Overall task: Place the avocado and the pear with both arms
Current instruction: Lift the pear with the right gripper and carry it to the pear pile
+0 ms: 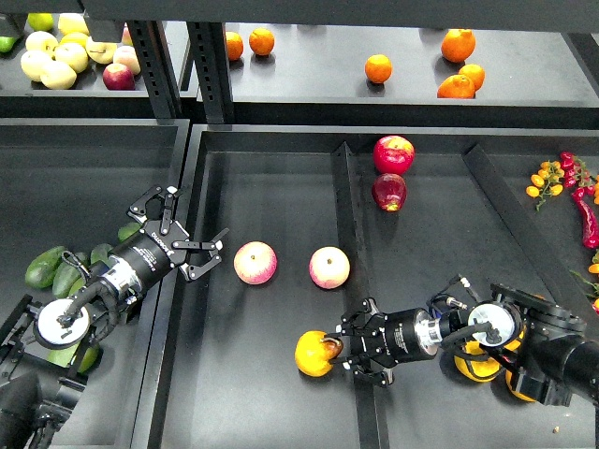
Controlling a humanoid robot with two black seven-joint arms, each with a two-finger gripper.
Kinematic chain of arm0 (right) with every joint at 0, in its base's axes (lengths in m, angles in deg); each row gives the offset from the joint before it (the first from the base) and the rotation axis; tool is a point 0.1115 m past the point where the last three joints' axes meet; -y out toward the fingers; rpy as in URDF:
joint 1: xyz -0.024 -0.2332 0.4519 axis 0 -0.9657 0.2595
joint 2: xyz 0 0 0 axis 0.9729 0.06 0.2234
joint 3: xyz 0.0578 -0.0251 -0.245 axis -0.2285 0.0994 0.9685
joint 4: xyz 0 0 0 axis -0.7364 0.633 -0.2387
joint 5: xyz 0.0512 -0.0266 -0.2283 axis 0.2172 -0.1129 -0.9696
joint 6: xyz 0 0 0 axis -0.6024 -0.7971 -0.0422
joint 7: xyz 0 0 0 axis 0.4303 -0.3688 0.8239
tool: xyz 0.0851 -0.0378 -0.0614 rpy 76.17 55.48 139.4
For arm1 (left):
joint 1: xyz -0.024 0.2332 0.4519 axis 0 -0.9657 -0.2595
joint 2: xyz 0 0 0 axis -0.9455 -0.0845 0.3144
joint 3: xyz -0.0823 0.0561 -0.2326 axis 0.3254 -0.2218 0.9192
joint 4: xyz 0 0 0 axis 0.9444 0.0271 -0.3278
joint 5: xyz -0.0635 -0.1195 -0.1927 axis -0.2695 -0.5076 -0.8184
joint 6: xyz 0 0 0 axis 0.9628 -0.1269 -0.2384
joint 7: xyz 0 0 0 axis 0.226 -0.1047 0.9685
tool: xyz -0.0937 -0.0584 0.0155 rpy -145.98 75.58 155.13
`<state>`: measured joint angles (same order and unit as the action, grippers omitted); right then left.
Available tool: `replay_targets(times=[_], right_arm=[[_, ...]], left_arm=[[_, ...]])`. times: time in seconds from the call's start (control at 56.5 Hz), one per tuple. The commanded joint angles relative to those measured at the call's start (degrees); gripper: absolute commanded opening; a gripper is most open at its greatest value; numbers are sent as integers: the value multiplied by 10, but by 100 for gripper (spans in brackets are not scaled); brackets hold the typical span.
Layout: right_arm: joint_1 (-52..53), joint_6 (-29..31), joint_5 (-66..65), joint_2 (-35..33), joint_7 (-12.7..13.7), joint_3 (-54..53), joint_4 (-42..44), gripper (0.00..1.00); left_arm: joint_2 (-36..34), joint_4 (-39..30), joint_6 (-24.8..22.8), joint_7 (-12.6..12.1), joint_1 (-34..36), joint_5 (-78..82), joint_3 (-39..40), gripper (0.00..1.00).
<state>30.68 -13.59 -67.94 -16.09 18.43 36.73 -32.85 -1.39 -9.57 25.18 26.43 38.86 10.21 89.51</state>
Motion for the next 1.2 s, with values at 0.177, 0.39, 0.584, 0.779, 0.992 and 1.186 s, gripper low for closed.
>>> replay_targets(times=[0.177, 0.39, 0.584, 0.779, 0.992, 1.186], right_arm=[[65, 0, 41, -56, 0, 9, -35, 8], [112, 0, 53, -146, 0, 62, -67, 8], [126, 0, 54, -209, 0, 96, -94, 8], [122, 0, 54, -246, 0, 130, -100, 8], [88, 0, 61, -242, 0, 138, -85, 8], [54, 0, 59, -226, 0, 142, -57, 8]], left_arm=[[0, -3, 0, 0, 0, 0, -1, 99], [0, -3, 0, 0, 0, 0, -2, 99], [0, -4, 0, 1, 1, 0, -3, 99], [0, -3, 0, 4, 2, -2, -3, 99], [0, -9, 0, 7, 5, -23, -3, 99], [0, -9, 0, 8, 9, -68, -2, 99]])
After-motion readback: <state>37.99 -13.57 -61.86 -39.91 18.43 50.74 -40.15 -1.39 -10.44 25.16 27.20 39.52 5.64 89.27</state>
